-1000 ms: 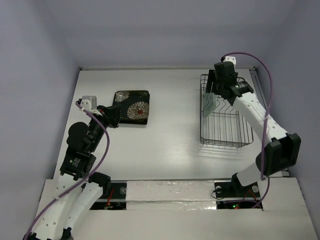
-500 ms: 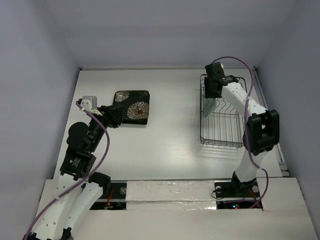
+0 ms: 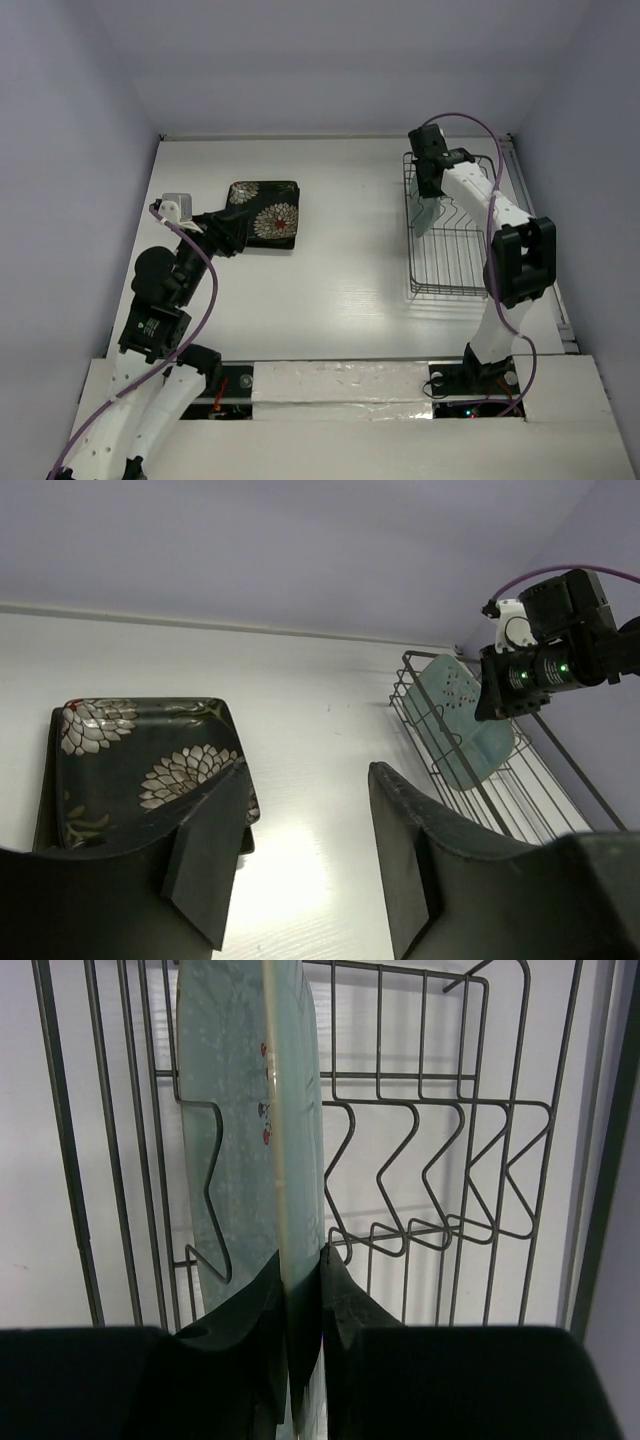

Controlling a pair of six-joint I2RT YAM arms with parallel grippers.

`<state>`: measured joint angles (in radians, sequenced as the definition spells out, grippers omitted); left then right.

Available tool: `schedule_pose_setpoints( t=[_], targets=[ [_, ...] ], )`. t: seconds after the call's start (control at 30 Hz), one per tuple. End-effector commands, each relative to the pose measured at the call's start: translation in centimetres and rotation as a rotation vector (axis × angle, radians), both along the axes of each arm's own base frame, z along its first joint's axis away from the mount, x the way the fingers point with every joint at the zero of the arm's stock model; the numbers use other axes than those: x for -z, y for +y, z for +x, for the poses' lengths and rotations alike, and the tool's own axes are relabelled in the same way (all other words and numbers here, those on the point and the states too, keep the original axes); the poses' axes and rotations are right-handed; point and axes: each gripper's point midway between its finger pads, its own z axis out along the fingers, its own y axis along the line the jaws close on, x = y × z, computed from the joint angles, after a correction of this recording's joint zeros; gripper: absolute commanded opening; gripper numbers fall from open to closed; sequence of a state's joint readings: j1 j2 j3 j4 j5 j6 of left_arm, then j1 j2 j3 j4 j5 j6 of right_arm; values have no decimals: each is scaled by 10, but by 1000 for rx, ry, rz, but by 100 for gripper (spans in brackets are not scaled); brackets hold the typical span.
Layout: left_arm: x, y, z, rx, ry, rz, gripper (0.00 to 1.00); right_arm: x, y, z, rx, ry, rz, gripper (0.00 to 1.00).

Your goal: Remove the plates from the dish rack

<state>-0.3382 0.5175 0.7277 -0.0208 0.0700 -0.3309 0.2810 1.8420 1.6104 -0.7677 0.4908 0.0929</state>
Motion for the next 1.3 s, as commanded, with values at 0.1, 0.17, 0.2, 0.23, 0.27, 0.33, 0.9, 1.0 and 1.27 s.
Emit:
schedule_pose_setpoints(
  t=[0.1,0.17,0.2,0.23,0.27,0.33,0.9,1.0,1.27],
  targets=[
    [-10,1,-2,0,-39,-15,54,-115,-19,6,16,-267,-38,0],
    [-11,1,-2,2,-42,-18,58,-130,-20,2,19,-297,-32,0],
    [-11,1,-2,3,-42,-18,62,-140,-21,-2,24,-321,-24,0],
    [-11,1,-2,3,-42,-18,64,-146,-22,-4,24,-331,-21,0],
    [-11,0,-2,3,-42,-18,66,-152,-24,-7,32,-345,-19,0],
    [-11,0,-2,6,-42,-17,78,-171,-25,-15,45,-392,6,0],
    [-10,2,-1,-5,-39,-16,98,-153,206,-47,-332,-573,902,0],
    [-11,3,-1,-9,-40,-15,99,-139,220,-43,-318,-568,1004,0],
    [-12,3,-3,-6,-44,-17,99,-66,238,-50,-302,-420,1068,0]
  ],
)
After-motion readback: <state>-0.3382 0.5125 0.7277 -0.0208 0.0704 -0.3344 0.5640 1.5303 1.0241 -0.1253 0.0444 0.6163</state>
